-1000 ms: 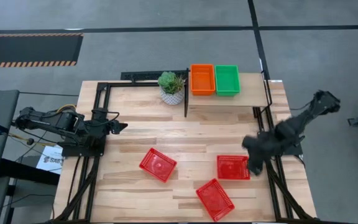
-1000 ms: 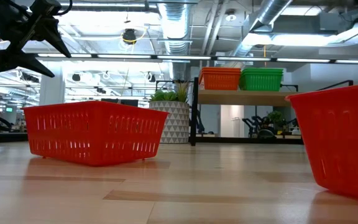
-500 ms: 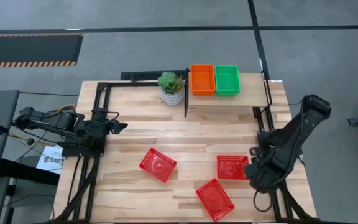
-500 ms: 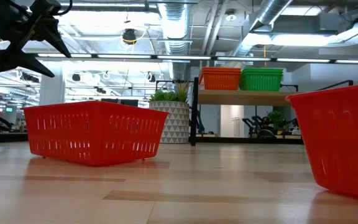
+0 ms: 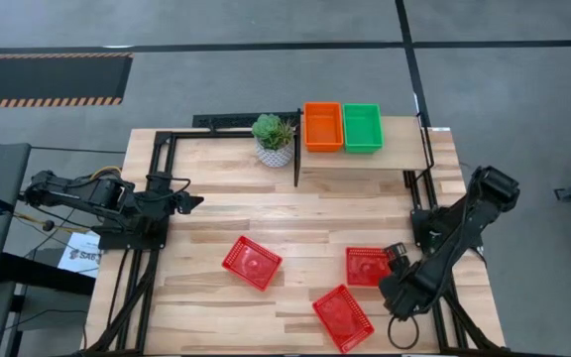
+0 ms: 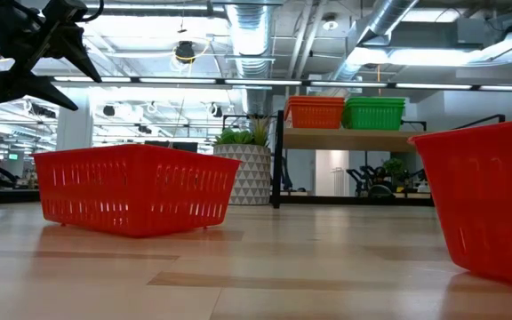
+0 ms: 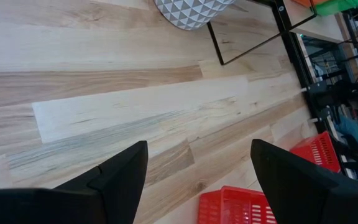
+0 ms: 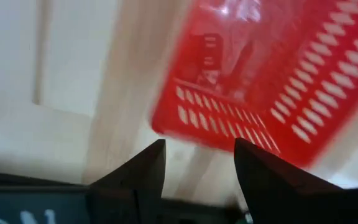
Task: Stack baskets on shelf by color
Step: Put the top right red bin on the shelf
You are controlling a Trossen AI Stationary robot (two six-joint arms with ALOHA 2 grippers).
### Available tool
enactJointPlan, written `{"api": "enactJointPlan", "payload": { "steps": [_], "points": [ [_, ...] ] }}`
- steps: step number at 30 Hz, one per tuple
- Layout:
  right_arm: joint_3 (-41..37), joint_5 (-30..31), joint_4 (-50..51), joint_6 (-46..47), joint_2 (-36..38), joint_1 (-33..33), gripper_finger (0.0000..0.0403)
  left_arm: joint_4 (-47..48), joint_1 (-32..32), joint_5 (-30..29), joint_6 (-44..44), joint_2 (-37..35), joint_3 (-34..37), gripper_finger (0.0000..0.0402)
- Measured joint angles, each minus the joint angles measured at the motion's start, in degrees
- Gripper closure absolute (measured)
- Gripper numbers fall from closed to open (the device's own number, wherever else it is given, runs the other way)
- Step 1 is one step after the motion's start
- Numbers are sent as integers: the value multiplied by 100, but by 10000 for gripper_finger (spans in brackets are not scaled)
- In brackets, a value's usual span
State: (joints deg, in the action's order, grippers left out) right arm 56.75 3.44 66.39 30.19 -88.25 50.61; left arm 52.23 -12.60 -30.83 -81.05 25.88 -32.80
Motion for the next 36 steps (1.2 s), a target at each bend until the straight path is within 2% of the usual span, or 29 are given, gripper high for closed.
{"api": "enactJointPlan", "payload": {
  "steps": [13, 18, 27, 36],
  "points": [
    [0, 164, -876, -353, -494, -290, 201, 2, -1, 55, 1, -1, 0, 128],
    [1, 157, -1003, -510, -474, -420, 249, 0, -2, 88, -3, 0, 0, 128],
    [161, 127, -1110, -624, -468, -829, 386, -2, -2, 107, -43, 1, 0, 128],
    [490, 171, -1171, -913, -466, -1311, 387, -4, 0, 107, -84, 1, 0, 128]
  ]
}}
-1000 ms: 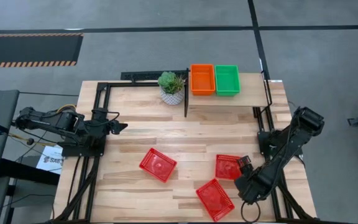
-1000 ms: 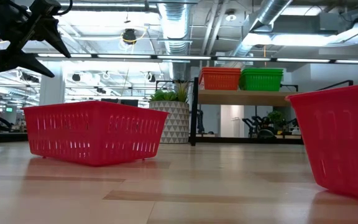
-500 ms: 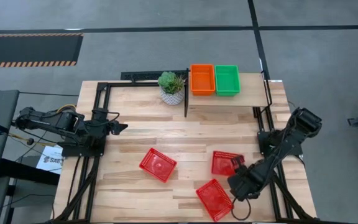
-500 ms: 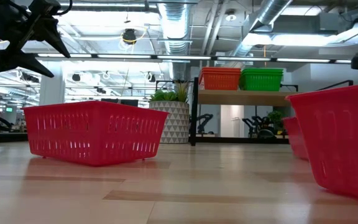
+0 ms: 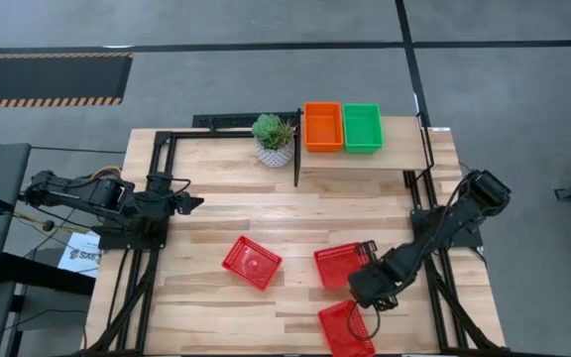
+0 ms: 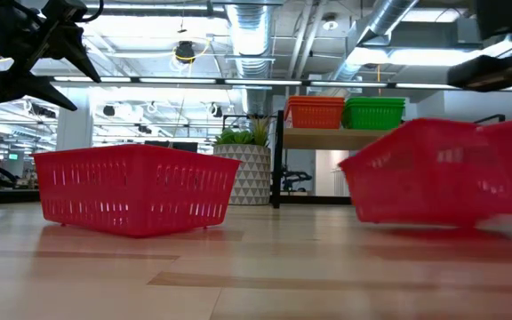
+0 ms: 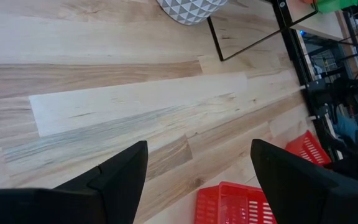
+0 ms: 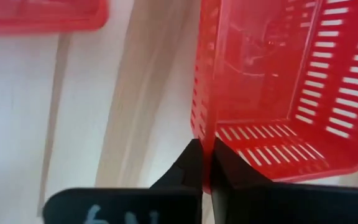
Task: Stack baskets on shelf by color
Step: Put the top right red bin on the shelf
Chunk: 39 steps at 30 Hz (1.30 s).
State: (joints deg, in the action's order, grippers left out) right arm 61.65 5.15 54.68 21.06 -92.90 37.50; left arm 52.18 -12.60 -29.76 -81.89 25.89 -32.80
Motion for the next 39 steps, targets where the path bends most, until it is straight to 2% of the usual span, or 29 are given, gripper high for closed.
{"api": "enactJointPlan", "payload": {
  "steps": [6, 12, 17, 22, 27, 33, 39],
  "points": [
    [129, 20, -107, 24, 0, -520, 390, 0, -1, 0, 0, -2, 0, 128],
    [175, -64, -694, -210, 0, -1098, 337, 0, -1, 2, 25, -2, 0, 128],
    [175, -82, -888, -1074, 0, -1392, 283, 0, 0, 2, 33, 0, 0, 128],
    [175, -367, -800, -2224, 0, -1568, 215, 0, -1, 2, 37, -1, 0, 128],
    [179, -351, 62, -3745, 0, -1664, 163, 0, -1, 1, 37, -2, 0, 128],
    [177, 133, 488, -5300, 0, -1747, 163, 1, -2, -60, 13, -2, 0, 128],
    [177, 229, 148, -5905, -7, -1938, 176, 2, -1, -101, -56, 0, 0, 128]
  ]
}}
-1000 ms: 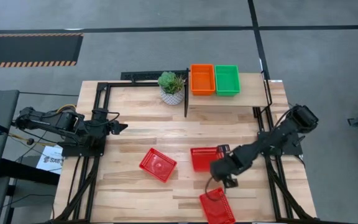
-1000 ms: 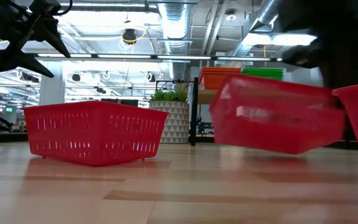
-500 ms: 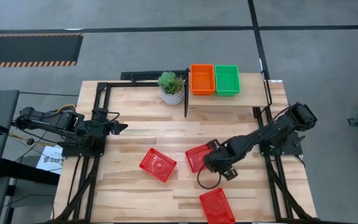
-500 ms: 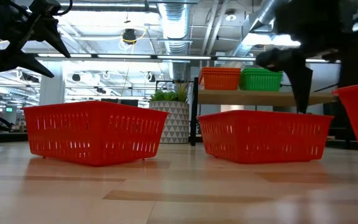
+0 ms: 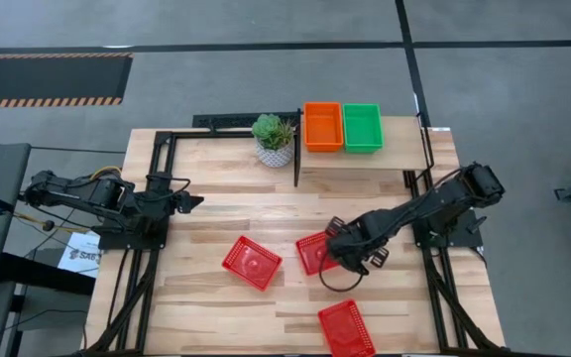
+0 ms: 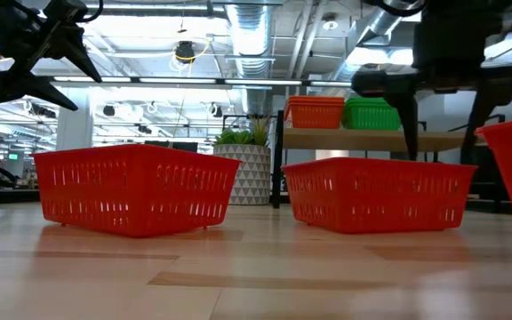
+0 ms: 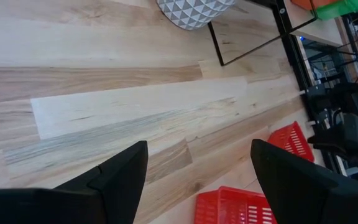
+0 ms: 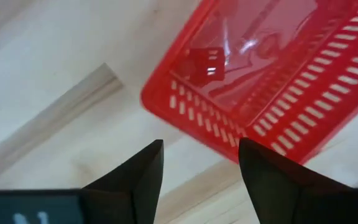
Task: Stack baskets on shelf by color
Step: Put the top right red bin on the shelf
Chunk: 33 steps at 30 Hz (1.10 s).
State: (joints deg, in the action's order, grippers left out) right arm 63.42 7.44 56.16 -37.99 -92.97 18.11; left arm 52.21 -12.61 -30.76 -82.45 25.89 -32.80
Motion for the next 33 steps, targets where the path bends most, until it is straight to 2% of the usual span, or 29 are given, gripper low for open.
{"api": "enactJointPlan", "payload": {
  "steps": [6, 17, 28, 33],
  "points": [
    [-9, -2, -34, -112, -2, -149, 177, -2, 1, -53, -73, 0, 0, 128],
    [-340, 2, -717, -300, -9, -215, 189, -2, -1, -142, -77, 0, 0, 128],
    [-341, -299, -830, -256, -9, -215, 326, 0, 1, -145, -50, 0, 0, 128],
    [-341, -427, -822, 73, -9, -216, 379, 0, -1, -153, -36, 0, 0, 128]
  ]
}}
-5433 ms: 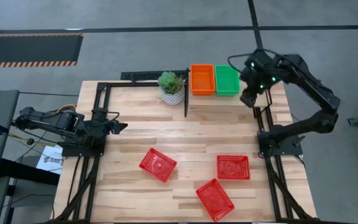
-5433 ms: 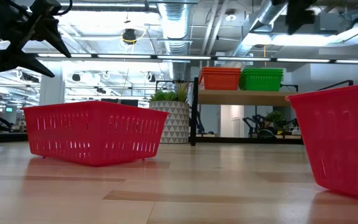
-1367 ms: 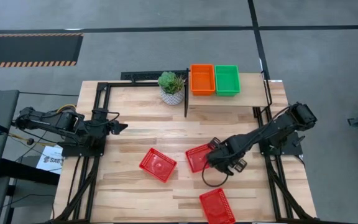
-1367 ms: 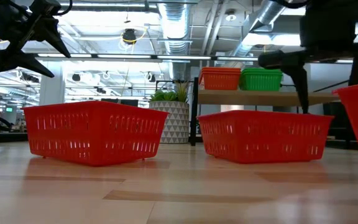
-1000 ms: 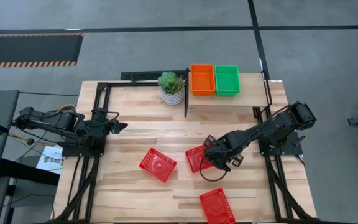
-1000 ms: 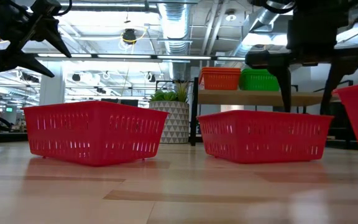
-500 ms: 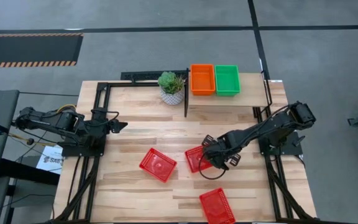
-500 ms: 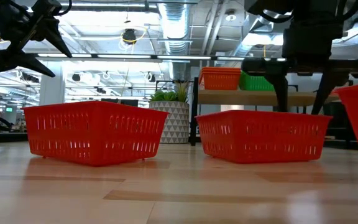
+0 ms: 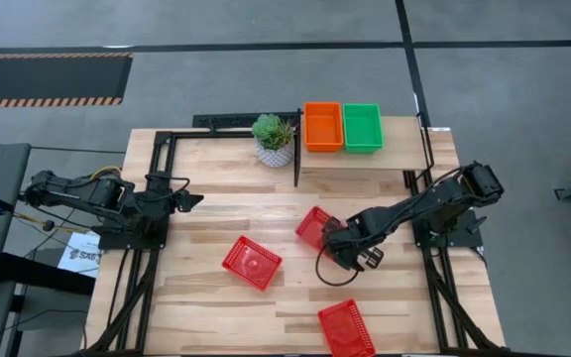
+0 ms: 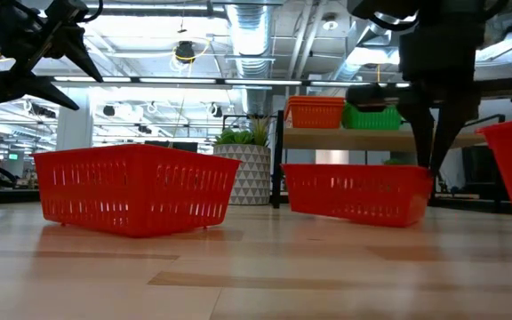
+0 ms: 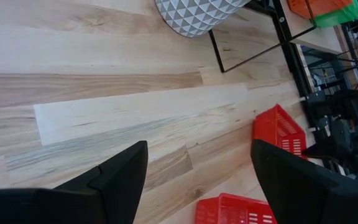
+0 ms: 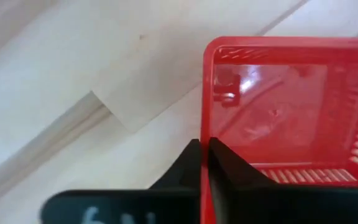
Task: Stack baskets on shelf by color
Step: Put the top right red bin on the shelf
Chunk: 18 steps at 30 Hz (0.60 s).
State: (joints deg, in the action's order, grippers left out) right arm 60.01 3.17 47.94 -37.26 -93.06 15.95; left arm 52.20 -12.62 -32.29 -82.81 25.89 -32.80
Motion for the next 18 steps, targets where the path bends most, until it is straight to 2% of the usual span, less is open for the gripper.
{"api": "enactJointPlan", "payload": {
  "steps": [2, 10, 14, 18],
  "points": [
    [0, -60, -6, 273, 0, 0, 393, 0, 2, 0, 2, 0, 0, 128],
    [0, -297, -1, 1835, 84, 60, 398, 0, 2, -5, 4, 0, 0, 128],
    [0, -686, -2, 2800, 442, 41, 400, 0, 0, -7, 5, 0, 0, 128],
    [-2, -816, -3, 3556, 1050, 51, 401, 0, 0, -9, 86, 0, 0, 128]
  ]
}}
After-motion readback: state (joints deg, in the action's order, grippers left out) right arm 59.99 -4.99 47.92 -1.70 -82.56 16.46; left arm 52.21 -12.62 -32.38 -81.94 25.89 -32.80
